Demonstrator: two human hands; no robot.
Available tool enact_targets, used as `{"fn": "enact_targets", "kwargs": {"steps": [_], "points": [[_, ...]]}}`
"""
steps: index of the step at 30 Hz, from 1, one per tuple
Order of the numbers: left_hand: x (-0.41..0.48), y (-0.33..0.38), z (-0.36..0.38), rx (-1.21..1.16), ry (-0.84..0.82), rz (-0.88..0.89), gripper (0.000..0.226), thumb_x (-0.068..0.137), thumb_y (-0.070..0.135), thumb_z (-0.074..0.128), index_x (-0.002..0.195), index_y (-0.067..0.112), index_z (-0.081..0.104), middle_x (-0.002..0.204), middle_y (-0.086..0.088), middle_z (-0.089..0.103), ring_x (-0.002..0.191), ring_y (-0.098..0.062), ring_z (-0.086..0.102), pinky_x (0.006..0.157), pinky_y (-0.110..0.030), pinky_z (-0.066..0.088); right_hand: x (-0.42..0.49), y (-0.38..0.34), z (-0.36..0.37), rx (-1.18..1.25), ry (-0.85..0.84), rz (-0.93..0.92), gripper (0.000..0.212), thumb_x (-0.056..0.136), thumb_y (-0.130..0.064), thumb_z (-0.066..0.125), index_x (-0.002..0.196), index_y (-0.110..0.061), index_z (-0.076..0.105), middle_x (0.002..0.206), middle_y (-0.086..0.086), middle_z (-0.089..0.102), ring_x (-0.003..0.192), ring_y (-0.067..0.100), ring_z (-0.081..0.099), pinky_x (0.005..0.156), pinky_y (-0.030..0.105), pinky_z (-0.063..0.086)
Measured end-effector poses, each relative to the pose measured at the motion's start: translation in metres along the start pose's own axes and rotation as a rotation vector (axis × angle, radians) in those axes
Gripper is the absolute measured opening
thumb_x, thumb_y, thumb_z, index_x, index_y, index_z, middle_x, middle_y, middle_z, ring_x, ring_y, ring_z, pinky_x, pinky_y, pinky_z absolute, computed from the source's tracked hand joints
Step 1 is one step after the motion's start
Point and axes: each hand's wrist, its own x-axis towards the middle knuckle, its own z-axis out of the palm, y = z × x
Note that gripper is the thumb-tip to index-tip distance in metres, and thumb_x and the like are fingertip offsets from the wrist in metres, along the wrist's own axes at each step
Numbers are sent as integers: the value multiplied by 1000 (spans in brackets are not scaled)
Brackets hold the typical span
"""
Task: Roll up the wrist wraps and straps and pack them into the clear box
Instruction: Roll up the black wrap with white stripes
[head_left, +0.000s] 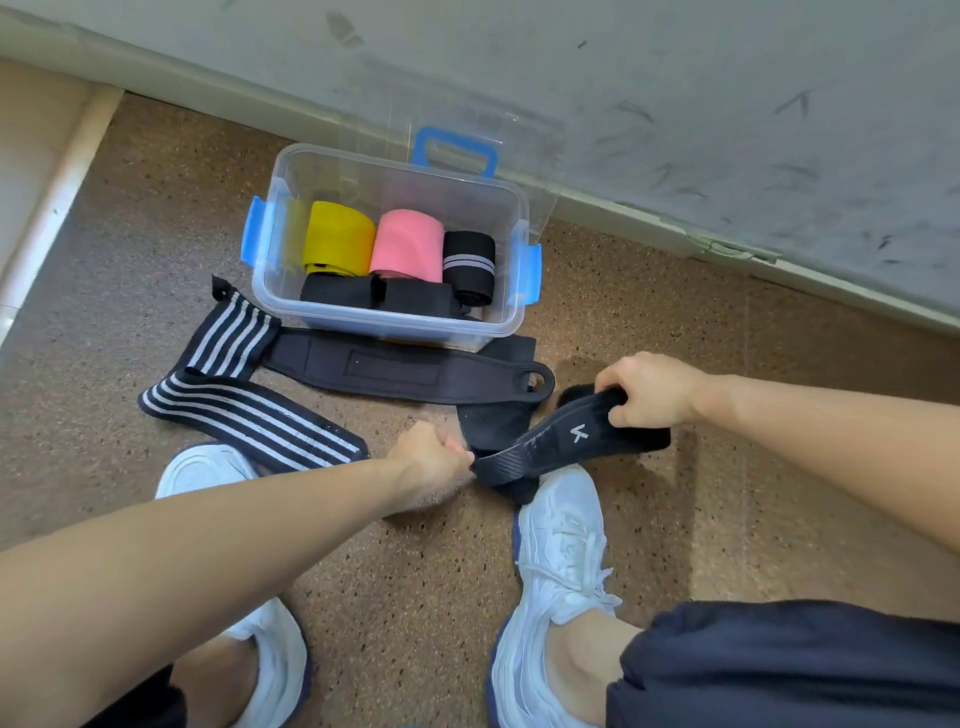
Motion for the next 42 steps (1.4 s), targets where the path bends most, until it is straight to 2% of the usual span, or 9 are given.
{"fn": "enact_targets", "kwargs": {"steps": [7, 11, 14, 18, 23, 27, 32, 36, 42], "points": [[-16, 11, 26, -153, -39, 1, 27, 86, 50, 75, 90, 24, 68, 92, 3, 73, 90, -17, 68, 92, -40, 57, 1, 36, -25, 49, 110, 195, 3, 87, -31, 62, 86, -28, 62, 92, 3, 65, 86, 26, 62, 65, 31, 44], [-28, 20, 30, 39, 304, 351, 35, 87, 27, 75, 110, 31, 49, 111, 6, 52, 93, -15, 58, 79, -34, 50, 6, 38, -27, 129, 140, 184, 4, 89, -30, 62, 85, -30, 62, 95, 5, 67, 89, 27, 62, 68, 34, 46], [-17, 20, 21, 194, 199, 532, 52, 89, 26, 75, 134, 35, 51, 131, 7, 47, 116, -16, 49, 98, -38, 49, 13, 35, -23, 148, 183, 166, 6, 92, -32, 62, 96, -28, 64, 99, 5, 66, 91, 29, 62, 75, 36, 49], [-5, 16, 5, 328, 64, 511, 14, 95, 44, 65, 107, 37, 66, 118, 6, 59, 111, -18, 51, 96, -40, 48, 21, 36, -17, 169, 286, 177, 20, 99, -34, 62, 111, -20, 68, 102, 7, 67, 95, 31, 63, 80, 38, 50], [-17, -8, -35, 436, -124, 545, 6, 98, 40, 62, 94, 36, 61, 103, 5, 55, 103, -8, 46, 84, -35, 42, 34, 47, -14, 200, 379, 274, 19, 102, -29, 58, 113, -17, 67, 110, 12, 71, 99, 35, 65, 80, 39, 51], [-25, -17, -78, 151, -222, 419, 15, 88, 18, 62, 77, 9, 58, 80, -2, 62, 80, -16, 56, 72, -34, 41, 41, 25, -1, 106, 375, 160, 37, 96, -34, 65, 130, -18, 60, 128, 11, 61, 118, 35, 57, 98, 47, 47], [-27, 0, -104, -561, -168, 238, 38, 94, 3, 39, 64, 16, 57, 72, -2, 55, 67, -13, 55, 65, -27, 50, 38, -68, 22, 324, 390, -221, 53, 82, -52, 75, 125, -26, 61, 118, -5, 56, 116, 20, 52, 100, 40, 43], [-34, 16, -114, -610, -272, 242, 27, 82, 16, 48, 98, 12, 68, 92, -5, 67, 81, -16, 63, 79, -31, 52, 43, -127, 49, 610, 274, -299, 78, 73, -46, 82, 142, -28, 48, 125, -4, 52, 116, 13, 51, 99, 31, 42], [-26, 7, -127, -384, -149, 235, 25, 101, 21, 55, 76, 23, 50, 82, -4, 54, 73, -16, 55, 65, -28, 43, 51, -102, 45, 627, 332, -147, 10, 92, -13, 72, 95, -23, 73, 80, -11, 66, 76, 10, 61, 70, 24, 48]]}}
